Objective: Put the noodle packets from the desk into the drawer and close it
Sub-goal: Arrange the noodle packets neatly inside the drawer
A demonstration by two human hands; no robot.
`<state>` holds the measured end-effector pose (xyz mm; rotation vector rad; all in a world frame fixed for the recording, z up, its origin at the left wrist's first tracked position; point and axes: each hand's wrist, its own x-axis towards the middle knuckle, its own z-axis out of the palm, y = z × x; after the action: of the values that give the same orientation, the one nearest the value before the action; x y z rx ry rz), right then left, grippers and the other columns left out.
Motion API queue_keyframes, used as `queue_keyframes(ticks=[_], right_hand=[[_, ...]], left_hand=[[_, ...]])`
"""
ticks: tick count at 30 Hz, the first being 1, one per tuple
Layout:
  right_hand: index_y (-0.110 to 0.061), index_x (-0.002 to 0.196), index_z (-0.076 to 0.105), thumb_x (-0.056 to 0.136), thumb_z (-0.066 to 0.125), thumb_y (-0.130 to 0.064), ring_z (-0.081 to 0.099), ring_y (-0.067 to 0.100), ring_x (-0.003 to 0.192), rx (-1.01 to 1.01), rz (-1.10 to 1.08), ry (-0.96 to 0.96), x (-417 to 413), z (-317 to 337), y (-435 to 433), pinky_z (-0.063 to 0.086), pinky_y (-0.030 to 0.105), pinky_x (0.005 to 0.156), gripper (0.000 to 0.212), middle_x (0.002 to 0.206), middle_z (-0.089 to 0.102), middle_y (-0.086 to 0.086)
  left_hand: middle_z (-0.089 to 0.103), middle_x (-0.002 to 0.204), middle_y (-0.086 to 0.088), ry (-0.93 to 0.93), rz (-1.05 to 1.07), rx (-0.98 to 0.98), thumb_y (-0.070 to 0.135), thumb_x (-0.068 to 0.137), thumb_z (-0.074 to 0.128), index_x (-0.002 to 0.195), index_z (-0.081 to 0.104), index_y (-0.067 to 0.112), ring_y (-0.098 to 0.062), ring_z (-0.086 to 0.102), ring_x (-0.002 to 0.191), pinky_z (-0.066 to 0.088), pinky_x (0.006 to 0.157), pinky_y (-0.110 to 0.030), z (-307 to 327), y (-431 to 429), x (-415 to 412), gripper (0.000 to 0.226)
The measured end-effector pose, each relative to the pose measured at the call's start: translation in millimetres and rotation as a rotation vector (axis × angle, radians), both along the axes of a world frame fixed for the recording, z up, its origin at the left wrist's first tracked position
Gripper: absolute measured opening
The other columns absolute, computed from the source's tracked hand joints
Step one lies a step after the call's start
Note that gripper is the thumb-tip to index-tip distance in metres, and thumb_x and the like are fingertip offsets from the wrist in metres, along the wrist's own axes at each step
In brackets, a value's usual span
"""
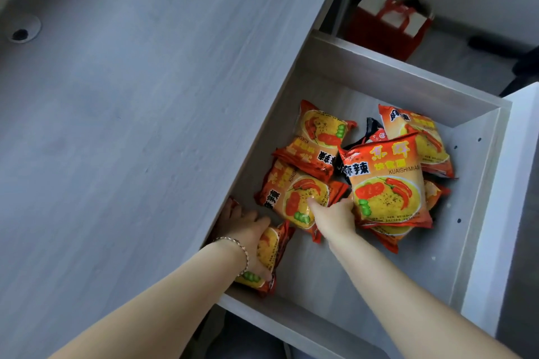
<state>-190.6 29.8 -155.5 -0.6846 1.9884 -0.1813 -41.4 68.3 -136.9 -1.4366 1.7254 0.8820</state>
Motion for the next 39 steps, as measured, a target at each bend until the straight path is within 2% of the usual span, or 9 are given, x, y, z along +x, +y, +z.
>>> queue_keyframes(ticks=[7,11,16,20,23,27,31,36,39], right_hand=[[0.0,0.118,0.056,0.084,0.066,-0.015,0.06,0.034,0.105,-0.08,0.012,-0.065,14.2,-14.8,-10.1,0.048,0.035,0.084,0.038,0.118,0.064,0.017],[-0.002,0.122,0.058,0.085,0.064,-0.01,0.06,0.026,0.097,-0.167,0.17,-0.132,21.3,-14.2,-4.0,0.041,0.026,0.081,0.039,0.105,0.064,0.014],[-0.001,0.117,0.06,0.083,0.065,-0.009,0.058,0.022,0.086,-0.186,0.261,-0.185,21.3,-15.1,-3.2,0.047,0.029,0.079,0.035,0.092,0.06,0.011],[-0.01,0.114,0.067,0.085,0.059,-0.008,0.061,0.018,0.083,-0.103,0.571,-0.227,1.5,2.7,-8.1,0.045,0.023,0.077,0.03,0.091,0.068,0.009],[-0.014,0.118,0.062,0.086,0.059,-0.02,0.057,0.022,0.109,-0.478,0.646,0.117,-15.8,28.6,-18.9,0.043,0.029,0.09,0.033,0.119,0.063,0.007],[-0.014,0.147,0.007,0.063,0.068,-0.064,0.019,0.037,0.14,-0.256,0.813,0.57,-31.9,33.7,-42.3,0.023,0.048,0.113,0.115,0.152,0.018,0.021],[-0.011,0.146,-0.013,0.061,0.07,-0.063,0.022,0.038,0.137,-0.114,0.951,0.688,-36.7,15.8,-37.4,0.027,0.048,0.111,0.13,0.149,0.018,0.025],[-0.019,0.148,-0.002,0.06,0.077,-0.052,0.027,0.036,0.135,-0.211,0.446,0.336,-52.1,30.0,-33.1,0.031,0.049,0.107,0.123,0.147,0.026,0.017],[-0.023,0.148,0.002,0.06,0.077,-0.051,0.02,0.03,0.141,-0.365,0.57,0.15,-53.5,47.8,-26.6,0.026,0.049,0.112,0.119,0.153,0.02,0.006]], left_hand=[[0.019,0.153,-0.012,-0.063,0.011,-0.067,0.066,0.061,0.071,0.148,0.007,0.018,-0.032,0.016,0.142,0.006,0.118,-0.046,2.2,5.2,0.3,0.118],[-0.021,0.155,-0.016,-0.069,0.208,-0.065,0.058,0.062,0.077,0.142,-0.031,0.013,-0.035,-0.008,0.145,0.01,0.119,-0.045,3.6,11.0,-3.2,0.142],[-0.053,0.13,-0.003,0.053,0.117,-0.112,0.061,0.062,0.075,0.141,-0.029,0.036,-0.029,-0.039,0.132,-0.007,0.117,-0.052,-3.1,17.2,3.2,0.132],[-0.032,0.153,0.0,0.114,0.124,-0.167,0.07,0.081,0.044,0.145,0.0,0.048,-0.028,-0.028,0.141,-0.012,0.115,-0.048,-9.2,4.6,-0.7,0.081],[-0.016,0.159,0.001,0.102,0.136,-0.21,0.057,0.093,0.034,0.144,0.016,0.046,-0.029,-0.018,0.144,-0.005,0.118,-0.046,-11.0,-3.2,-5.8,0.055],[-0.014,0.159,0.001,0.098,0.119,-0.173,0.051,0.093,0.042,0.144,0.018,0.045,-0.03,-0.015,0.145,-0.001,0.118,-0.047,-7.1,-5.3,-4.9,0.057],[-0.015,0.158,0.005,0.104,0.151,-0.155,0.052,0.091,0.046,0.146,0.014,0.041,-0.026,-0.014,0.145,-0.001,0.118,-0.046,-1.5,-7.1,-2.1,0.065],[-0.015,0.159,0.004,0.055,0.166,-0.17,0.053,0.09,0.046,0.15,-0.004,0.018,-0.022,-0.013,0.146,0.001,0.119,-0.043,1.3,-8.3,-2.7,0.086],[-0.014,0.159,0.0,0.026,0.166,-0.176,0.054,0.09,0.046,0.15,-0.008,0.015,-0.024,-0.009,0.147,0.003,0.119,-0.043,3.0,-6.7,-4.8,0.089]])
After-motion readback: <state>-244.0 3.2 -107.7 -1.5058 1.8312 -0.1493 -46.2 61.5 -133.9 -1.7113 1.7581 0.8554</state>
